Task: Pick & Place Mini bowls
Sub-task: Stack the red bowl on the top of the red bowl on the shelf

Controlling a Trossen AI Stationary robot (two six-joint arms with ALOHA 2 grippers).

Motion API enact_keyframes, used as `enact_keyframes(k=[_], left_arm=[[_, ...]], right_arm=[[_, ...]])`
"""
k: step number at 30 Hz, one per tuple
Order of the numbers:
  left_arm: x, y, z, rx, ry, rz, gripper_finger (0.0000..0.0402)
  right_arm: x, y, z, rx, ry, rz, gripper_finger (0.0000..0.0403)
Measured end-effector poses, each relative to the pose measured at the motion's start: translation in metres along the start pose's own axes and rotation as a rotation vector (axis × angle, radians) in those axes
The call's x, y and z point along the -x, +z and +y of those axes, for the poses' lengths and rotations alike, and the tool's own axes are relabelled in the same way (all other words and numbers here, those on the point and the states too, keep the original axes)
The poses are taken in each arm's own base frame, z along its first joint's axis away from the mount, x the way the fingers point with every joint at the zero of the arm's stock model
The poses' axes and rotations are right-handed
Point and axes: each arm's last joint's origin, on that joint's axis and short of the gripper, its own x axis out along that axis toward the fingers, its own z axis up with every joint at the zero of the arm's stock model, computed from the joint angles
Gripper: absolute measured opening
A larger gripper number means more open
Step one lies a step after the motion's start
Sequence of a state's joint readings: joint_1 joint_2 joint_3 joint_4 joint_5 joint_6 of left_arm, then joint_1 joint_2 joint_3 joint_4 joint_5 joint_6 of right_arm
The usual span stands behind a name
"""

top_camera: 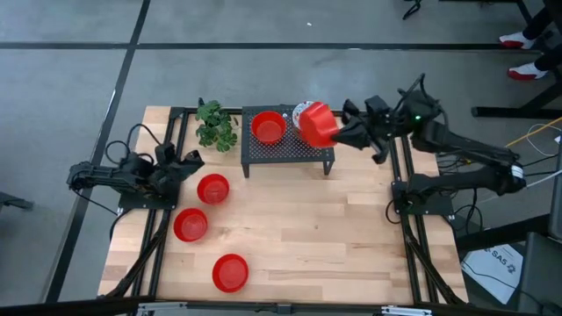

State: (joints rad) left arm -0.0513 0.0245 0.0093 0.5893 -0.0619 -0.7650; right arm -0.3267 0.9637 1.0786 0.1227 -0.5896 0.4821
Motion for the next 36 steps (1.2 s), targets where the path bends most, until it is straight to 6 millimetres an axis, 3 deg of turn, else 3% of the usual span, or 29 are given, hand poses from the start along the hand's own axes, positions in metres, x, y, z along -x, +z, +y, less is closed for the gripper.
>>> enact_keyframes(k=[6, 10, 20, 31, 36], left_arm=[[-0.001, 0.010, -0.009, 0.051, -0.056, -0.089, 0.0123], [-0.014, 0.011, -0.010, 0.107, 0.074, 0.023, 0.0123], [-0.087, 0.025, -0.030, -0.059, 0.028, 0.219, 0.0128], [-0.148, 0.027, -0.013, -0.076, -0.080, 0.278, 0.0189], [-0.185, 0.023, -0.011, -0.111, -0.149, 0.336, 0.0205]], right_arm=[[-0.034, -0.011, -0.007, -0.024, 0.100, -0.013, 0.0004], [-0.052, -0.019, -0.007, -0.014, 0.165, -0.037, 0.0004], [-0.086, -0.042, -0.007, -0.057, 0.318, -0.038, 0.0005], [-0.102, -0.058, 0.019, -0.052, 0.492, -0.026, 0.0005], [-0.104, -0.061, 0.031, -0.034, 0.537, -0.030, 0.0005]])
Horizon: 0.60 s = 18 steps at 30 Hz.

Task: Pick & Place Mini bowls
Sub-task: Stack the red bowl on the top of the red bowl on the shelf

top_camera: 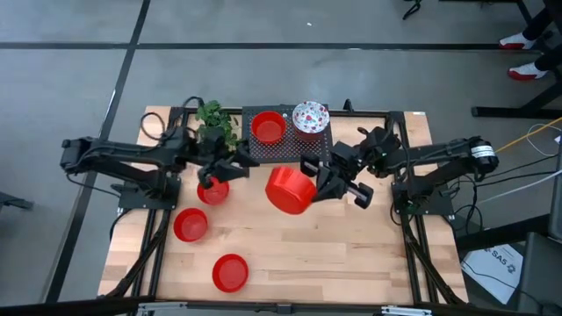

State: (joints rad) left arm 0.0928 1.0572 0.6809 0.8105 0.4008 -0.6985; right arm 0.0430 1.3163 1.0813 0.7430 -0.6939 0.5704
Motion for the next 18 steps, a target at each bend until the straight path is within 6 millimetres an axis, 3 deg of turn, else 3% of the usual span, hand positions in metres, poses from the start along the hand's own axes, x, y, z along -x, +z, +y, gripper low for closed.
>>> enact_keyframes(k=[7, 18], left_arm=[[-0.045, 0.007, 0.010, -0.044, -0.102, 0.080, 0.0204], [-0.093, 0.009, 0.013, -0.079, -0.266, 0.125, 0.0201]], right_arm=[[-0.006, -0.002, 0.010, 0.007, 0.064, -0.002, 0.0005], [-0.011, -0.004, 0.020, 0.003, 0.133, -0.006, 0.0005]])
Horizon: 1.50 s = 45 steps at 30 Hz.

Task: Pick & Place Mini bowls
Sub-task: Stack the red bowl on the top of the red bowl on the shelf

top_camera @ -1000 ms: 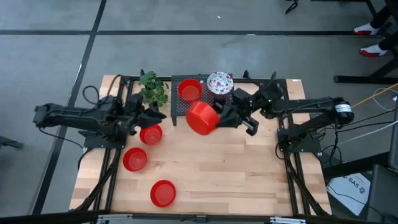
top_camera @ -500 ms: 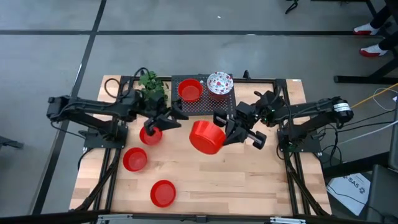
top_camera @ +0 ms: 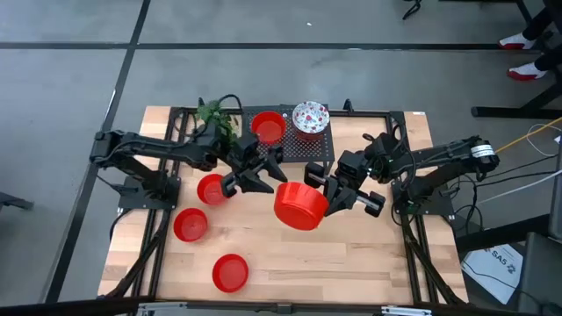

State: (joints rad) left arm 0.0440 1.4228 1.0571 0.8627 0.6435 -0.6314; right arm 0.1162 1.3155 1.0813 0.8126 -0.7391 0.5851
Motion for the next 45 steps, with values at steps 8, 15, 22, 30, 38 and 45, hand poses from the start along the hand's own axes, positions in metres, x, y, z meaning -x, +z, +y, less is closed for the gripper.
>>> enact_keyframes(k=[8, 15, 22, 30, 38, 45], left_arm=[[-0.024, -0.001, 0.004, -0.015, -0.111, 0.050, 0.0189], [-0.026, 0.000, 0.000, -0.030, -0.166, 0.071, 0.0144], [-0.026, 0.001, -0.001, -0.029, -0.171, 0.062, 0.0061], [-0.026, 0.002, -0.002, -0.033, -0.184, 0.067, 0.0012], [-0.025, 0.003, -0.004, -0.050, -0.200, 0.059, 0.0007], [-0.026, 0.003, -0.004, -0.031, -0.194, 0.058, 0.0004]], right_arm=[[0.000, 0.001, 0.001, -0.003, 0.028, 0.006, 0.0005], [0.000, 0.001, 0.002, 0.009, 0.044, 0.009, 0.0005], [0.000, 0.001, 0.002, 0.043, 0.044, 0.008, 0.0005], [0.000, -0.001, 0.001, 0.059, 0.041, 0.017, 0.0005], [-0.001, -0.005, -0.007, -0.036, -0.060, -0.008, 0.0065], [-0.002, -0.007, -0.009, -0.068, -0.082, -0.010, 0.0162]])
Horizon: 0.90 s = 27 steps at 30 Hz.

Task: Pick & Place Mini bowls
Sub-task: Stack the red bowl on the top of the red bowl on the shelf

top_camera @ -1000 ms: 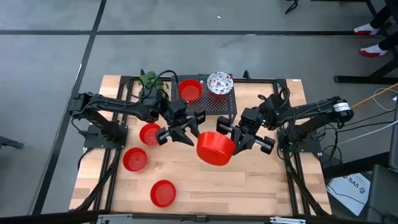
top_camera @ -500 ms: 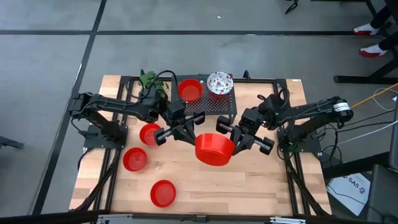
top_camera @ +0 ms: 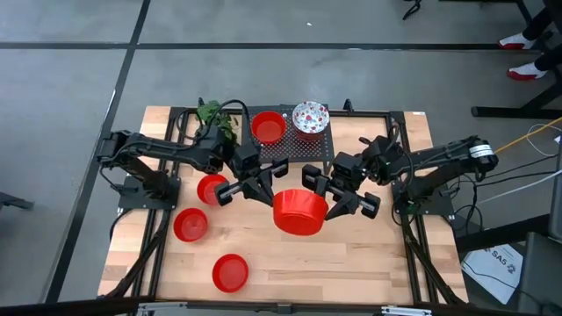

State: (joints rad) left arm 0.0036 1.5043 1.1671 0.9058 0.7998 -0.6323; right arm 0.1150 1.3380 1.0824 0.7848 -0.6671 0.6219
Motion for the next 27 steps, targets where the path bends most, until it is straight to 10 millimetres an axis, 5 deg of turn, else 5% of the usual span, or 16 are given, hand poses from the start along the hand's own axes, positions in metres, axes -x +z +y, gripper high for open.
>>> enact_keyframes(k=[10, 27], left_arm=[[-0.001, -0.006, -0.001, 0.126, -0.059, 0.084, 0.0002], [0.004, -0.037, 0.010, 0.489, -0.025, 0.355, 0.0002]], right_arm=[[0.000, -0.007, -0.005, -0.118, -0.036, 0.059, 0.0231], [0.008, -0.036, -0.021, -0.387, -0.253, 0.270, 0.0236]])
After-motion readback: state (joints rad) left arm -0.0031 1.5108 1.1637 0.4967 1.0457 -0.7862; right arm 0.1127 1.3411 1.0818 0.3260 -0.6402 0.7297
